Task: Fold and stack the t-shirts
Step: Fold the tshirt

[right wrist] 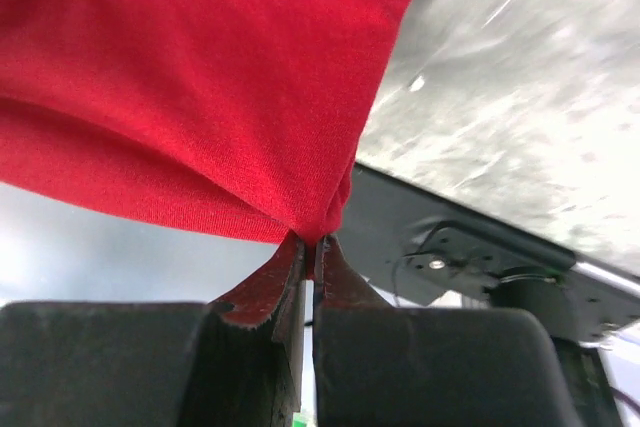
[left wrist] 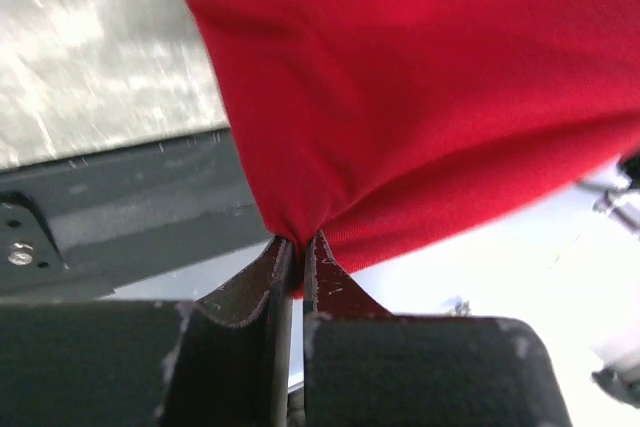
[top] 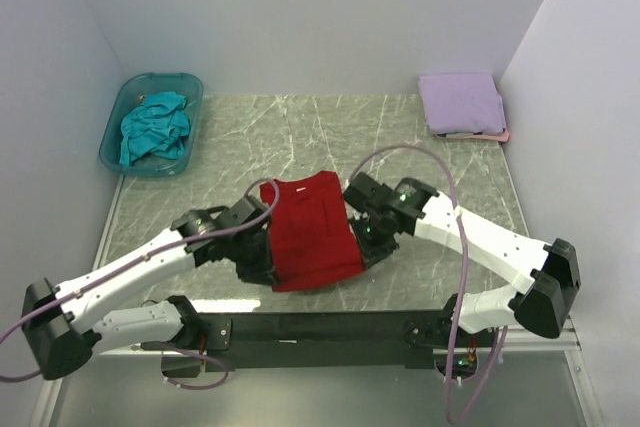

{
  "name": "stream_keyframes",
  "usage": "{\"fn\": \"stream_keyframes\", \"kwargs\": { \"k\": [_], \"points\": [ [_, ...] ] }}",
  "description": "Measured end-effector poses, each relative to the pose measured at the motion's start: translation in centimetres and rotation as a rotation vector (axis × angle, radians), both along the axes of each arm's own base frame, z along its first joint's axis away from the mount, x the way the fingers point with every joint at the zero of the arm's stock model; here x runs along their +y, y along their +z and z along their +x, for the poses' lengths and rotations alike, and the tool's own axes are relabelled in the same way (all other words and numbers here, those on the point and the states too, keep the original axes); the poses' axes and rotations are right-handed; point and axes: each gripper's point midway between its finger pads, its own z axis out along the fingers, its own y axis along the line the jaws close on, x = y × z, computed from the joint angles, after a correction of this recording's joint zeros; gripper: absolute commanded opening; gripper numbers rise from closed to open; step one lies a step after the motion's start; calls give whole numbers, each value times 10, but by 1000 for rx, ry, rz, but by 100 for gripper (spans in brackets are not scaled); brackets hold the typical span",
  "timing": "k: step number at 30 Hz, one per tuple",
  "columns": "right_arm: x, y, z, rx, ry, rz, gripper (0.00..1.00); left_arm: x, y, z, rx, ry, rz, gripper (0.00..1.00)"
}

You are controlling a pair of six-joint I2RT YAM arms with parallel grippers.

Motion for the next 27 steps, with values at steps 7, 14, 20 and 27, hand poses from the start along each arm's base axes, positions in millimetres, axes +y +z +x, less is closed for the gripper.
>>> {"fn": "stream_keyframes", "kwargs": {
  "k": [7, 14, 20, 27],
  "points": [
    [2, 37, 43, -92, 0, -29, 0, -1, 32, 49, -92, 53, 22, 1],
    [8, 57, 76, -136, -1, -20, 0, 14, 49, 87, -158, 117, 2, 1],
    [18, 70, 113, -174, -14, 5, 0, 21, 49, 117, -176, 133, 7, 1],
    [30, 59, 155, -184, -24, 1, 0, 32, 35, 158, -180, 162, 34, 1]
  ]
}}
